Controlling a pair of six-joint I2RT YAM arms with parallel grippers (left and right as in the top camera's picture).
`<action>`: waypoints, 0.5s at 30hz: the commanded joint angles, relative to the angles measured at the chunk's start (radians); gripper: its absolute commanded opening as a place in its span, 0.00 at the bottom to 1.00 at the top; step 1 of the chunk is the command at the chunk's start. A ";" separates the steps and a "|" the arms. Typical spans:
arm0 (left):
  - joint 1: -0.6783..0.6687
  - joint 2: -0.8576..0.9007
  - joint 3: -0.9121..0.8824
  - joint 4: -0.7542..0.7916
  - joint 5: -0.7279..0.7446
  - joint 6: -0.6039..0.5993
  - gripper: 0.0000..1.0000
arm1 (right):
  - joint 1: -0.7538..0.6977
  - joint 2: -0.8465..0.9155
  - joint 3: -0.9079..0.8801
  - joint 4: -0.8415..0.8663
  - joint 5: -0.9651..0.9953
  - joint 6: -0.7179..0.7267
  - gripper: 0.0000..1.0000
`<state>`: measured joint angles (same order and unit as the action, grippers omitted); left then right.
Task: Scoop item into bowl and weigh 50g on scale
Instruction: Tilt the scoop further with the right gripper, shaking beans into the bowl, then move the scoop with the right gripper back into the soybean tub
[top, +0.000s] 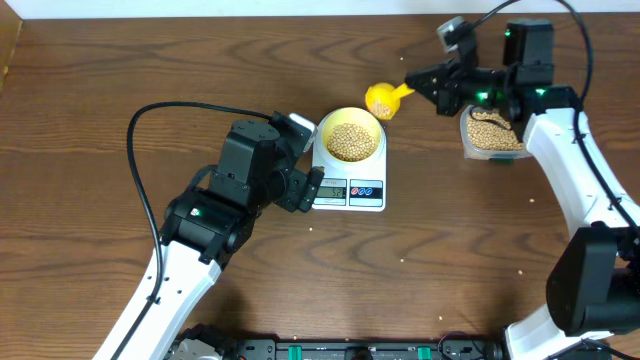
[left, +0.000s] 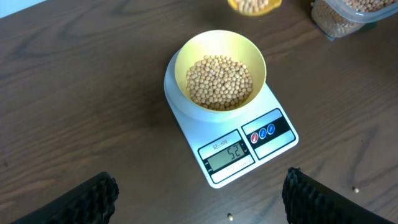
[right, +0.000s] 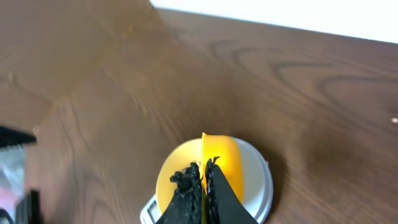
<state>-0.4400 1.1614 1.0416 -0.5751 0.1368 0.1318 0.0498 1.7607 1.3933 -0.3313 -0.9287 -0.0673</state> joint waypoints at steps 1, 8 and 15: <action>0.002 0.002 -0.002 0.001 0.009 0.003 0.87 | -0.056 0.009 -0.003 0.038 -0.077 0.180 0.01; 0.002 0.002 -0.002 0.001 0.010 0.003 0.86 | -0.156 0.008 -0.003 0.043 -0.101 0.312 0.01; 0.002 0.002 -0.002 0.000 0.010 0.003 0.87 | -0.245 0.008 -0.003 0.042 -0.190 0.375 0.01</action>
<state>-0.4400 1.1614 1.0416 -0.5755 0.1368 0.1318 -0.1638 1.7607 1.3933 -0.2897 -1.0435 0.2470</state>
